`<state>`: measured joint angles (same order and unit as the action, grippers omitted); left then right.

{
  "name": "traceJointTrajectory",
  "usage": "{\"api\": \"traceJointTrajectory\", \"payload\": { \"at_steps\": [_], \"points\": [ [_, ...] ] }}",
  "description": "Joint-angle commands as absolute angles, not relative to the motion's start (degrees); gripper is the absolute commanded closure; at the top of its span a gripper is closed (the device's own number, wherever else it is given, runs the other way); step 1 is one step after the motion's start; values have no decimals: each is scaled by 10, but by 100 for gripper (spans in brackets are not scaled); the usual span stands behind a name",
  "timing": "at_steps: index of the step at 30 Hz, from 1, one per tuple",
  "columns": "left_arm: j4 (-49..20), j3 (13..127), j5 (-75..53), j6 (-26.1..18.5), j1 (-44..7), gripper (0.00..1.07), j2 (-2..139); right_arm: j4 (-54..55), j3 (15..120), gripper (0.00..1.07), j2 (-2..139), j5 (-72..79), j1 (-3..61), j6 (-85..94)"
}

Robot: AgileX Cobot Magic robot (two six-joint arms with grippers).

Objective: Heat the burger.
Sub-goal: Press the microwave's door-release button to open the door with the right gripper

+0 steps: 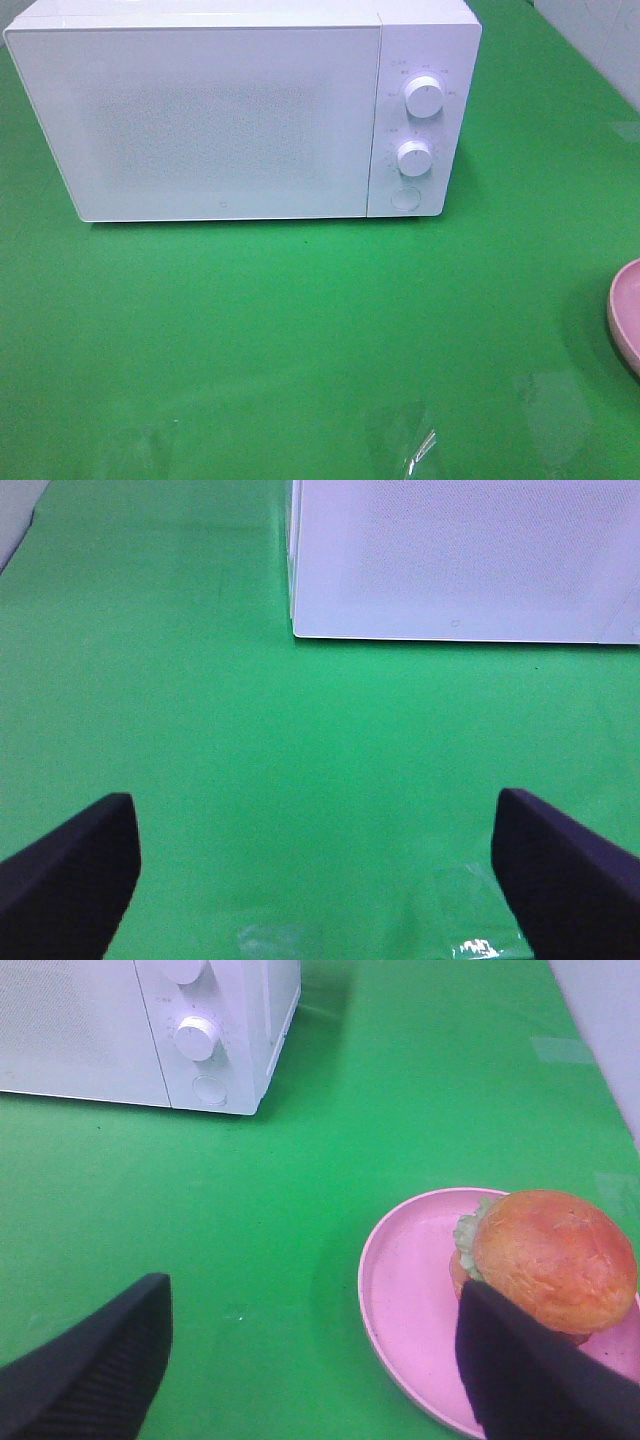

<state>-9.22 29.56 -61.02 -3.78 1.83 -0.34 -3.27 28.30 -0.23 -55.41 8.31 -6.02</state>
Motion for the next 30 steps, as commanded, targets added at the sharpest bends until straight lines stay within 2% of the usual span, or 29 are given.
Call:
{"api": "traceJointTrajectory", "payload": {
  "at_steps": [1,17,30],
  "points": [
    [-96,296,-613,-35,18,19,-6,-30,282,32,-17,-549,80,-59],
    [-96,296,-613,-35,18,19,-6,-30,293,32,-15,-547,80,-59],
    [-96,296,-613,-35,18,19,-6,-32,315,32,87,-500,80,-59]
  ]
}}
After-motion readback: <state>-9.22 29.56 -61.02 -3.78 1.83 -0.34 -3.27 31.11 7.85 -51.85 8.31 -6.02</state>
